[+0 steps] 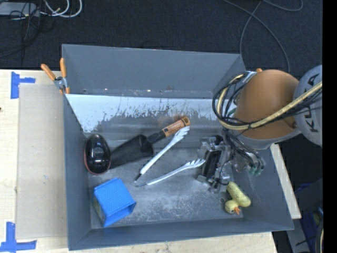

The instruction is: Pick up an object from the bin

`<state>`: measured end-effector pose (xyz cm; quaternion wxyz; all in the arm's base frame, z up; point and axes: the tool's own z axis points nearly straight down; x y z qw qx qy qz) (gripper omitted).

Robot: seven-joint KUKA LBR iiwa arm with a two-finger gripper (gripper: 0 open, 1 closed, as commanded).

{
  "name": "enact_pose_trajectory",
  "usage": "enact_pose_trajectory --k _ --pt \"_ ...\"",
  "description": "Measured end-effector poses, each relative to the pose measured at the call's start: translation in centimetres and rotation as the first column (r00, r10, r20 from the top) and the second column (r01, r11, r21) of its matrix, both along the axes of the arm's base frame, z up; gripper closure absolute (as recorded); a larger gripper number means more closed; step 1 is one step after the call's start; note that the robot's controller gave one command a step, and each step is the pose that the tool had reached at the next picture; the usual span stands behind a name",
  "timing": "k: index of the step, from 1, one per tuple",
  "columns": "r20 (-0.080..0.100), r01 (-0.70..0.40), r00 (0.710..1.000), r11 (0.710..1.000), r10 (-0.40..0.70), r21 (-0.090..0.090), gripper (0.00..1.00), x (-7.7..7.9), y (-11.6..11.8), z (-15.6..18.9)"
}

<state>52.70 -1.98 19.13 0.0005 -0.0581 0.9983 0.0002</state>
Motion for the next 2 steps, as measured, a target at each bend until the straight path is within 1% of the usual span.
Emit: enact_pose_trajectory --k 1,2 --pt "0.0 -0.096 0.995 0.995 0.096 -0.001 0.0 5.1 -1.7 -3.3" --pt "-0.001 -0.184 0.983 0.983 0.184 0.002 0.0 7.9 -1.8 -6.1"
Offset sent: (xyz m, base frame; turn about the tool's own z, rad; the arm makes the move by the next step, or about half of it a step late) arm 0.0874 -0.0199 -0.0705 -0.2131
